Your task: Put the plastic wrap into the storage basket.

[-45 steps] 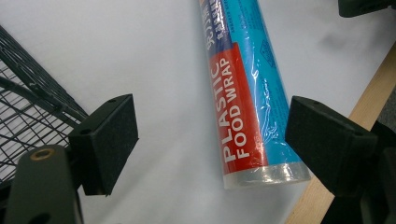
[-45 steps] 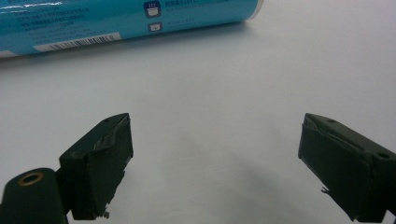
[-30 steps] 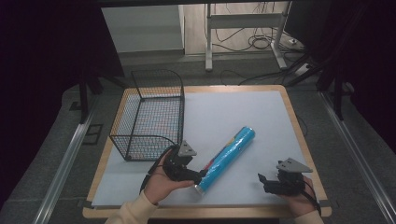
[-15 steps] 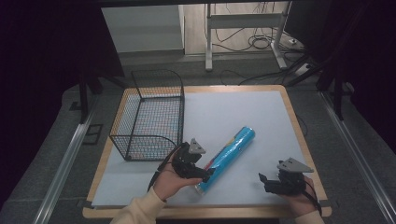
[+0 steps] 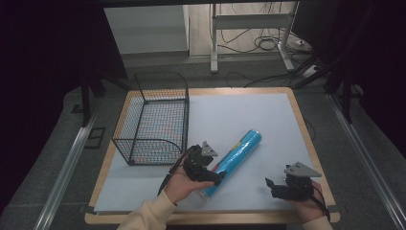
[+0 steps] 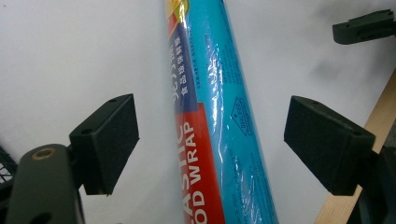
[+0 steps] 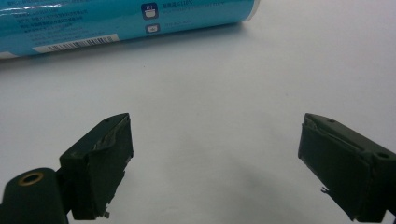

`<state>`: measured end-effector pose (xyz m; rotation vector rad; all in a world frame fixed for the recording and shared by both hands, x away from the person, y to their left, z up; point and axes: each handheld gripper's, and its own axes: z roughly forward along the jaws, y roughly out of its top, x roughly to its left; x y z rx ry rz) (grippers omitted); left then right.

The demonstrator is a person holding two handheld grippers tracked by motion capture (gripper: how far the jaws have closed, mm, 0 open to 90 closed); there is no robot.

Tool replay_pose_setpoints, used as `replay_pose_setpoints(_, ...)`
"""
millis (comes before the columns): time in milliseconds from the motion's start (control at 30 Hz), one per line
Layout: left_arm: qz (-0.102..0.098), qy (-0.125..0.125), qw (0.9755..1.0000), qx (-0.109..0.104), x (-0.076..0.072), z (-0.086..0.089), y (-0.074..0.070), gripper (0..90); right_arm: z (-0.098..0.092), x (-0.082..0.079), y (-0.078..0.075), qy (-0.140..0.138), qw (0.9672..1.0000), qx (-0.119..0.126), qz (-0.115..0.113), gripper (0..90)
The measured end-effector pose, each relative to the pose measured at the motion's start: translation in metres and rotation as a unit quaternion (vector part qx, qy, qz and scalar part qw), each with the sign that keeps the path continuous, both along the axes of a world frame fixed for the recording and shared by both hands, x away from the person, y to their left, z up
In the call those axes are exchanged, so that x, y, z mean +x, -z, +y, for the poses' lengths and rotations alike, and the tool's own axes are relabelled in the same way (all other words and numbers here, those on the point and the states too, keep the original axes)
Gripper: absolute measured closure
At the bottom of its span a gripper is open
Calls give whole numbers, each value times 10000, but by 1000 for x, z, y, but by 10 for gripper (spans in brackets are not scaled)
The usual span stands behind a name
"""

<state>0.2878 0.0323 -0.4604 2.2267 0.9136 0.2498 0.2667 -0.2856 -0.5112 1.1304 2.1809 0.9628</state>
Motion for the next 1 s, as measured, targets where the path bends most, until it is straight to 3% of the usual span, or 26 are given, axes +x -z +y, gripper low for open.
replay_pose_setpoints(500, 122, 12, 9999, 50, 10, -15, -1, 173, 0, 0, 0, 2, 10000, -2, 7, 104)
replay_pose_setpoints(1000, 184, 97, 9991, 358, 26, -43, 2, 174, 0, 0, 0, -19, 10000, -12, 3, 104)
